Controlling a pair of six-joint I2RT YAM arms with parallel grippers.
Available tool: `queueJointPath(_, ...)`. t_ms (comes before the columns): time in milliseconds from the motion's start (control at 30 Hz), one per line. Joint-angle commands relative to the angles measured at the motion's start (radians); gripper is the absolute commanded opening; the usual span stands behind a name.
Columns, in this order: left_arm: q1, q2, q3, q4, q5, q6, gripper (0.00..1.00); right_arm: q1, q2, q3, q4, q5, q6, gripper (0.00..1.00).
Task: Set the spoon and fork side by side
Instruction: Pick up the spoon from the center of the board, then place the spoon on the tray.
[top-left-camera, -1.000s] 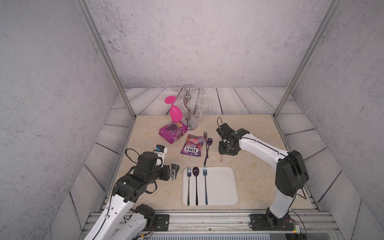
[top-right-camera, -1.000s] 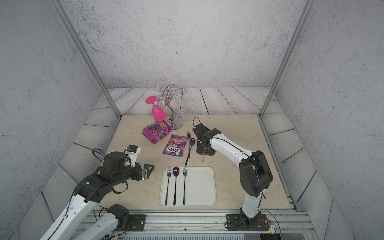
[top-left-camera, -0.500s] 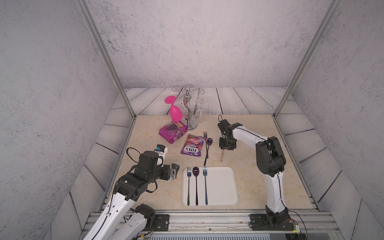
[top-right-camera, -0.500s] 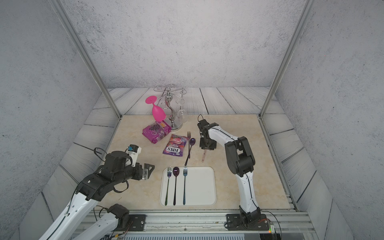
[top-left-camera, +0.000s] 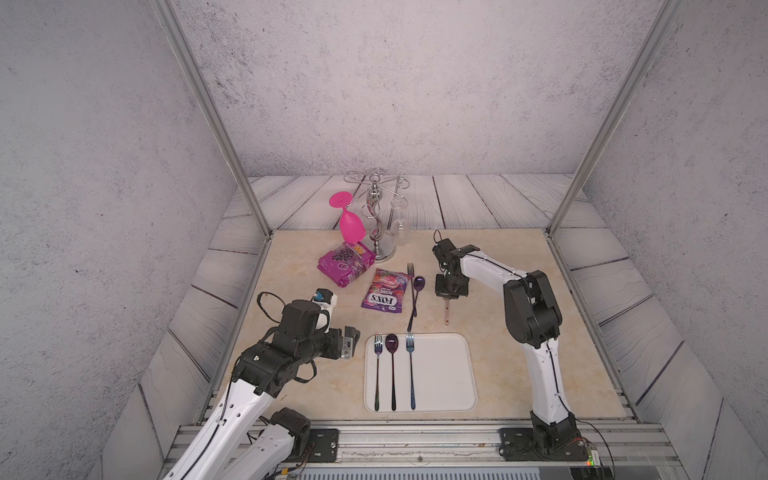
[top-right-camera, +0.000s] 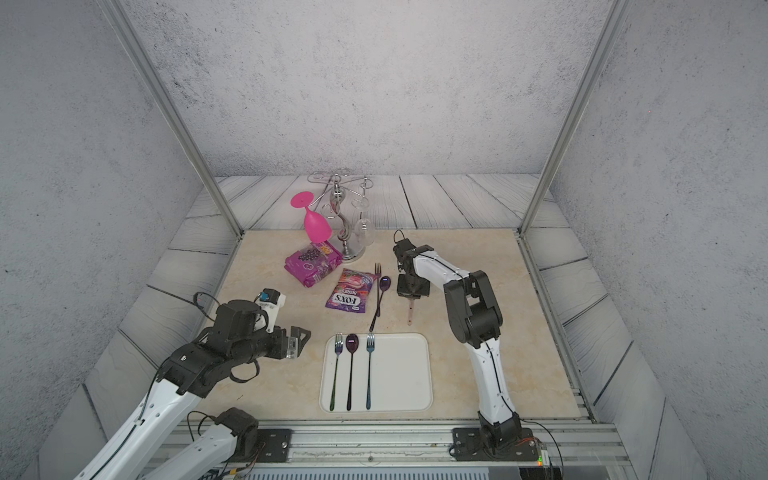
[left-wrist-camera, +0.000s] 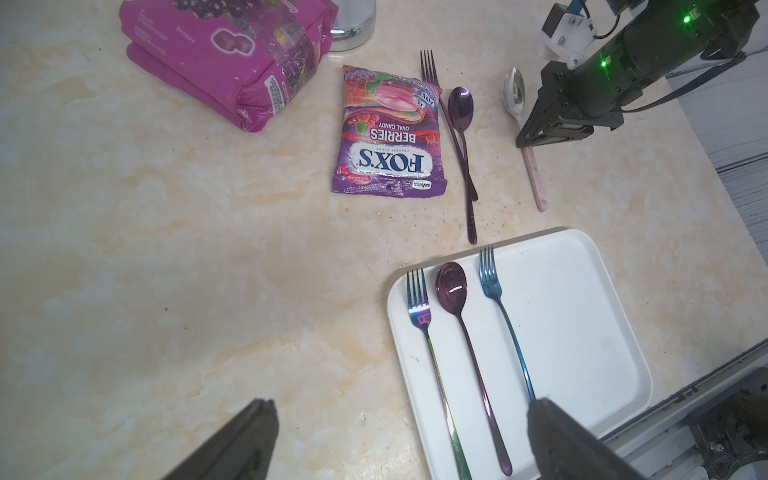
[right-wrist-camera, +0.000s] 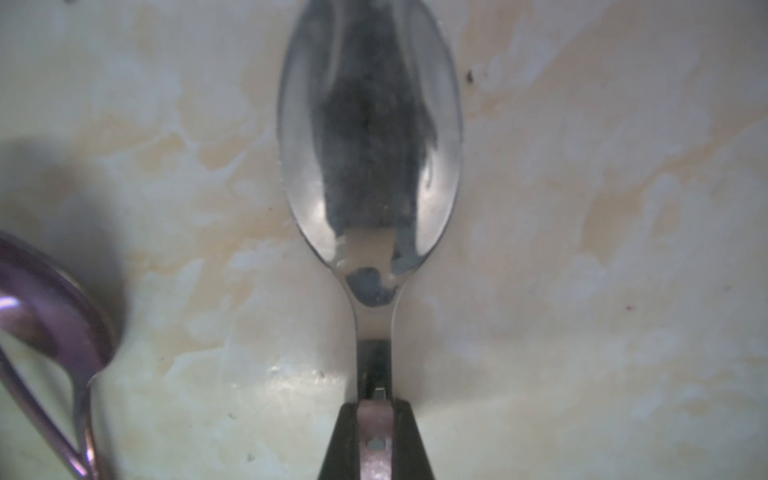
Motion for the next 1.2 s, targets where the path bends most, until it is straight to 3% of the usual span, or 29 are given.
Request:
queueJointPath(0,0.004,-0.015,-0.003,0.003,-0.002,0.000,0.99,-0.005,-0.019,-0.007,-0.001,0.012,0.023,0.00)
queueJointPath(200,0.004,-0.032,-0.005,-0.004,-0.013,0.002,1.00,-0.005,-0.132,-0.033,-0.006,0.023,0.014,0.00)
queueJointPath(400,0.004,-0.041,-0.003,-0.010,-0.026,0.000,0.99,0.027,-0.371,-0.210,-0.001,-0.002,0.048,0.00)
queueJointPath(500,0.004,-0.044,-0.001,-0.013,-0.035,0.000,0.99,0.093,-0.513,-0.355,-0.004,0.013,0.104,0.00)
queueJointPath(667,0.004,-0.054,0.000,-0.010,-0.030,-0.001,0.99,0.294,-0.710,-0.571,0.018,0.035,0.245,0.00)
queueJointPath(900,0.004,-0.070,-0.003,-0.008,-0.026,-0.003,1.00,0.525,-0.720,-0.752,0.167,-0.015,0.444,0.00)
queueJointPath(1167,0.004,-0.079,-0.006,-0.007,-0.029,-0.005,1.00,0.578,-0.629,-0.744,0.217,-0.031,0.470,0.00)
